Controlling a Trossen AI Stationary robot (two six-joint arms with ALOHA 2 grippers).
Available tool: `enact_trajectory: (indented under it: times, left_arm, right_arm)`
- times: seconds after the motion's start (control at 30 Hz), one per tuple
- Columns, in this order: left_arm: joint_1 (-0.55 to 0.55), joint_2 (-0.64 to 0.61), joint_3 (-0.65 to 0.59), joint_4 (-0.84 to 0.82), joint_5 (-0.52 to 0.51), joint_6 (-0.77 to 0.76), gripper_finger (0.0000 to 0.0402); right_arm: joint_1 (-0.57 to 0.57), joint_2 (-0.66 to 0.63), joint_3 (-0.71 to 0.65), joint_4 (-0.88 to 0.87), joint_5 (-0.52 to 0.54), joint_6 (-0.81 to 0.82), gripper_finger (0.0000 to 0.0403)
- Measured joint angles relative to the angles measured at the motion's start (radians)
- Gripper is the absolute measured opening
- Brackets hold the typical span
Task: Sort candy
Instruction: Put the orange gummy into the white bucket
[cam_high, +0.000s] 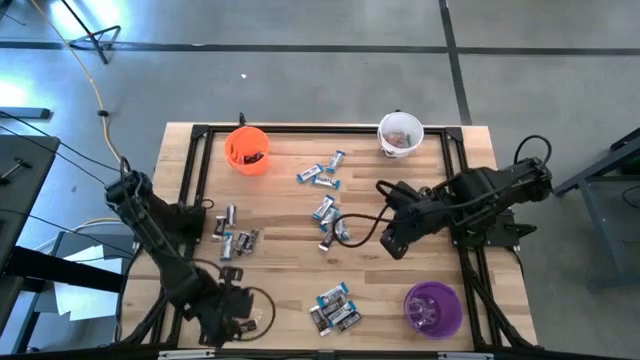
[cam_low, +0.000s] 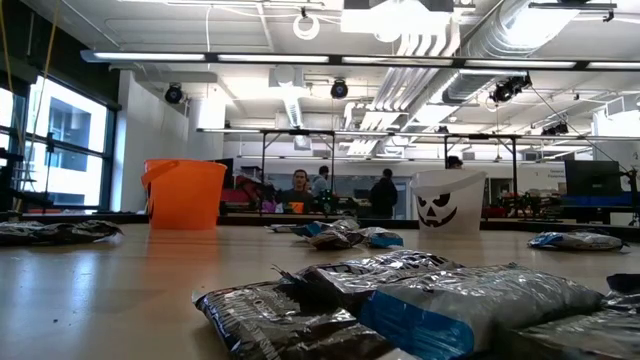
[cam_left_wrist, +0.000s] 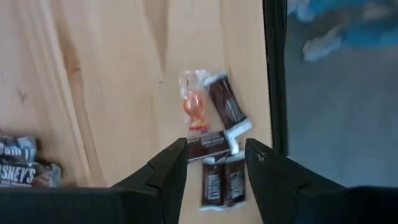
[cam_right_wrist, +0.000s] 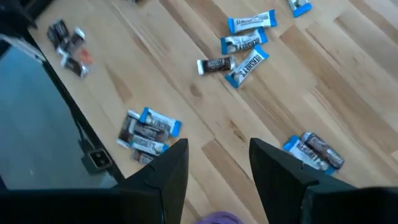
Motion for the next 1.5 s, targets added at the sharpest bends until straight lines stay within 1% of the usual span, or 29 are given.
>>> enact_trajectory:
  times: [0.07, 0.17, 0.23, 0.4, 0.53, 0.83, 1.13, 1.4, 1.5]
  left_arm:
    - [-0.017, 0.027, 0.000, -0.005, -0.011, 0.011, 0.0149]
    - [-0.030, 0.076, 0.000, -0.018, -0.076, -0.010, 0.0149]
    - [-0.033, 0.116, 0.000, -0.021, -0.102, -0.025, 0.0149]
    - [-0.035, 0.209, 0.000, -0.021, -0.092, -0.071, 0.0149]
    - [-0.051, 0.253, 0.000, -0.005, -0.075, -0.137, 0.0149]
    - [-0.065, 0.257, 0.000, 0.121, -0.079, -0.252, 0.0149]
    - [-0.086, 0.257, -0.007, 0.122, -0.091, -0.257, 0.0149]
    - [-0.086, 0.257, -0.113, 0.155, -0.091, -0.323, 0.0149]
    - [-0.086, 0.256, -0.167, 0.200, -0.090, -0.347, 0.0149]
  right_arm:
    - [0.016, 0.000, 0.000, 0.009, 0.014, 0.039, 0.0165]
    - [0.041, 0.000, 0.000, 0.012, 0.052, 0.094, 0.0165]
    - [0.054, 0.000, 0.000, 0.012, 0.077, 0.124, 0.0165]
    - [0.071, 0.000, 0.000, 0.012, 0.090, 0.163, 0.0165]
    - [0.080, 0.000, 0.000, 0.012, 0.090, 0.162, 0.0165]
    - [0.080, 0.001, 0.000, -0.006, 0.090, 0.137, 0.0165]
    - [0.080, 0.001, 0.000, -0.007, 0.090, 0.129, 0.0165]
    - [0.080, 0.001, 0.000, -0.007, 0.090, 0.129, 0.0165]
    - [0.080, 0.001, 0.000, -0.007, 0.090, 0.130, 0.0165]
